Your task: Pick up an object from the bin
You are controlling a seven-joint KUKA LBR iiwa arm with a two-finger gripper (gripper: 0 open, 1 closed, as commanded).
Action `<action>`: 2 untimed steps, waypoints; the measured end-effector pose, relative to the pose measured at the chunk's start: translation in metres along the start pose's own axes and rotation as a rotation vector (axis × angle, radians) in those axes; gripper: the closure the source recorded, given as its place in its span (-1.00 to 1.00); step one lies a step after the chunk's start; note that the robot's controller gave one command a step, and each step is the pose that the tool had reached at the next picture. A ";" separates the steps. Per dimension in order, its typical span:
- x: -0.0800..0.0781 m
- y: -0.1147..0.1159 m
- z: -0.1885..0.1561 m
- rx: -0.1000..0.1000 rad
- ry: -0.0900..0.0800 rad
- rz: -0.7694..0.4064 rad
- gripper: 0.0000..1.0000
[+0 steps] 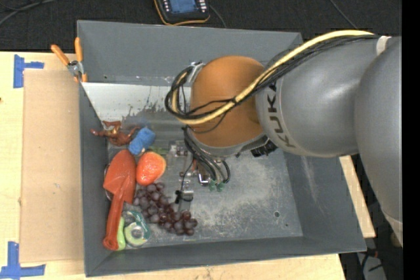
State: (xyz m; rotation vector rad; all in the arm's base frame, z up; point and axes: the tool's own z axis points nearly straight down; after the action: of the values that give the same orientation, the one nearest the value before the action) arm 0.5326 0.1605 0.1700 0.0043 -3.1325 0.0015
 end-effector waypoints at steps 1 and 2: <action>-0.002 -0.001 -0.004 -0.001 -0.007 0.005 -1.00; 0.034 0.007 0.103 0.000 0.000 0.102 -1.00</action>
Offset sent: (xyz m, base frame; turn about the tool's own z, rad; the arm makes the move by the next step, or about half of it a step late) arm -0.0331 0.0065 -0.1000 0.1017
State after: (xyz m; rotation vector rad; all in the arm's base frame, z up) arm 0.4976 0.1668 0.0675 -0.1546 -3.1284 0.0023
